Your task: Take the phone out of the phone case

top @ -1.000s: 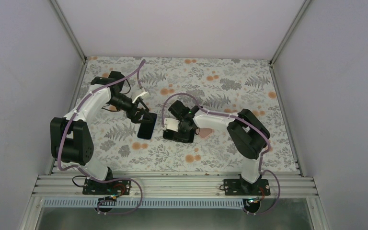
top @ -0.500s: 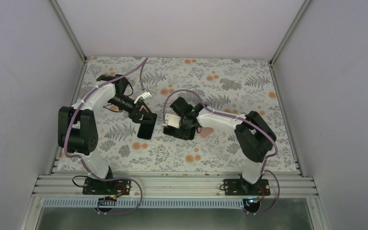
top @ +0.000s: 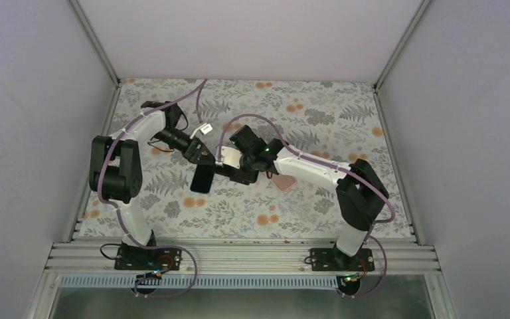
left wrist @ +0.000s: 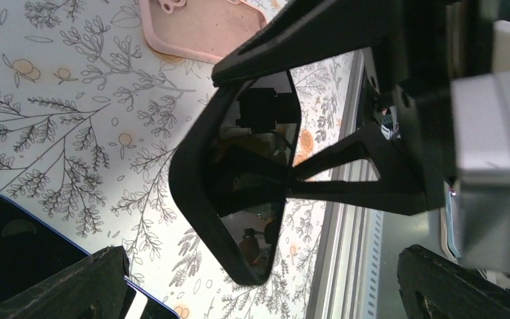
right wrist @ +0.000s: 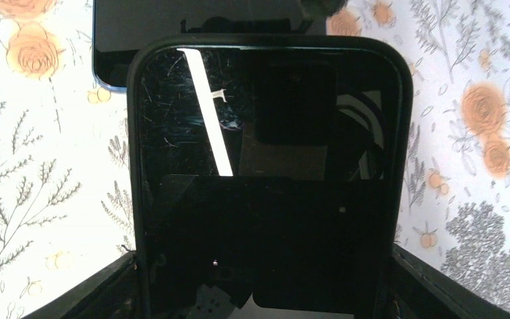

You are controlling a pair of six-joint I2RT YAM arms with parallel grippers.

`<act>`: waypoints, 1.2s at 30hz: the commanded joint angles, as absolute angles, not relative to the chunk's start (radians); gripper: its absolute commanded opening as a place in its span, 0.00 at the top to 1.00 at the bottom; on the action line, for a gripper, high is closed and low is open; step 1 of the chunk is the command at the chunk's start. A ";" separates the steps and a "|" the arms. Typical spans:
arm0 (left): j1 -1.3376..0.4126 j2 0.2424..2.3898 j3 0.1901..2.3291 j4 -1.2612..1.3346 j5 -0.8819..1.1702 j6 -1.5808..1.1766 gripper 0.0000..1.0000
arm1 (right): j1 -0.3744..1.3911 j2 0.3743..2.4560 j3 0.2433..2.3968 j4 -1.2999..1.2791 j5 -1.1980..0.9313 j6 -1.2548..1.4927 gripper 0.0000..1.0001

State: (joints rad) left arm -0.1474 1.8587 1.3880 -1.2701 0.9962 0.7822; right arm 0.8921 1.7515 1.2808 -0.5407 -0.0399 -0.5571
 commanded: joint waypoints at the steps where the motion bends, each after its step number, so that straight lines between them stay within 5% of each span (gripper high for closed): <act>1: -0.143 1.879 1.426 -1.248 1.015 0.760 0.00 | 0.914 1.731 1.353 -0.476 -0.031 -0.547 0.38; 11: -0.143 1.910 1.459 -1.314 1.052 0.809 0.29 | 0.948 1.756 1.414 -0.435 0.017 -0.545 0.38; 22: -0.150 1.882 1.432 -1.358 1.108 0.854 0.97 | 0.956 1.770 1.418 -0.384 0.100 -0.561 0.31; 24: -0.150 1.874 1.433 -1.358 1.109 0.855 0.98 | 0.956 1.767 1.420 -0.411 0.078 -0.559 0.06; 25: -0.151 1.868 1.435 -1.358 1.106 0.856 0.98 | 0.953 1.766 1.427 -0.450 0.049 -0.560 0.01; 36: -0.160 1.650 1.364 -1.358 0.887 0.970 0.98 | 0.711 1.556 1.375 -0.730 -0.413 -0.664 0.00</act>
